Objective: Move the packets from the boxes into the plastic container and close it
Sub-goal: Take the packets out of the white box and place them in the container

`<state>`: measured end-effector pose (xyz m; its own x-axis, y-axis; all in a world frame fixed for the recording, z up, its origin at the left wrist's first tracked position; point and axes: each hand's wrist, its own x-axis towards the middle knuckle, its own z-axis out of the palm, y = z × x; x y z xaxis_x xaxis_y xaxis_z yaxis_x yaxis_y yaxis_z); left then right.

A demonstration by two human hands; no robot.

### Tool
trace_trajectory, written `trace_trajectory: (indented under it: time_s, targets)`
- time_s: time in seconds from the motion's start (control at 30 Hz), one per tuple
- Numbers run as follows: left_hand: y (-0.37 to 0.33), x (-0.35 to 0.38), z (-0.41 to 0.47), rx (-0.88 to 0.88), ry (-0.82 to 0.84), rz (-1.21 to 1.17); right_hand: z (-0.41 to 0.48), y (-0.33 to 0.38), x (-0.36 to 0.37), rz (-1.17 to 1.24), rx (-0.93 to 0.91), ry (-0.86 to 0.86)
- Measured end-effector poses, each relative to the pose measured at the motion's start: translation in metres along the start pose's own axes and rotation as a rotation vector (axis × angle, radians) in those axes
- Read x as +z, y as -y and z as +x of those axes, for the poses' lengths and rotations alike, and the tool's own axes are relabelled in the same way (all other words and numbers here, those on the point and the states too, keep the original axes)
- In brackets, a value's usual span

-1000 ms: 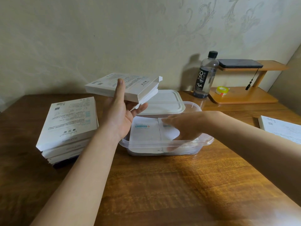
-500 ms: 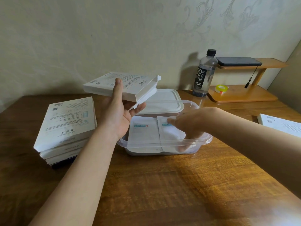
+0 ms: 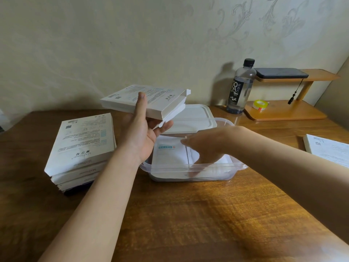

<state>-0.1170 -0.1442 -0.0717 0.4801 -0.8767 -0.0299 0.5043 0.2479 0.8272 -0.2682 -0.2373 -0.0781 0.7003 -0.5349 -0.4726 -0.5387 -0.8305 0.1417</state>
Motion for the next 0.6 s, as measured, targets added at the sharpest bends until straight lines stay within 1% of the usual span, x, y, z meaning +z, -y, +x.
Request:
trace_trajectory:
  time_s: [0.1,0.33,0.43,0.5,0.53,0.6]
  targets:
    - [0.0,-0.001,0.0,-0.004,0.012,0.002,0.003,-0.003,0.005,0.008,0.015,0.028]
    - [-0.001,-0.001,0.0,-0.007,0.011,0.003,0.004,0.002,0.007,-0.017,0.009,0.021]
    - [0.0,-0.001,-0.001,-0.007,0.003,-0.003,-0.001,0.001,0.007,0.031,0.031,0.021]
    - [-0.001,0.0,-0.001,-0.011,0.005,-0.015,-0.007,-0.002,0.006,0.113,0.029,-0.055]
    - [-0.002,0.001,-0.002,-0.014,0.007,-0.021,-0.01,-0.004,0.005,0.189,0.025,-0.133]
    - [-0.002,0.001,-0.003,-0.018,0.011,-0.032,-0.014,-0.008,0.005,0.41,0.024,-0.353]
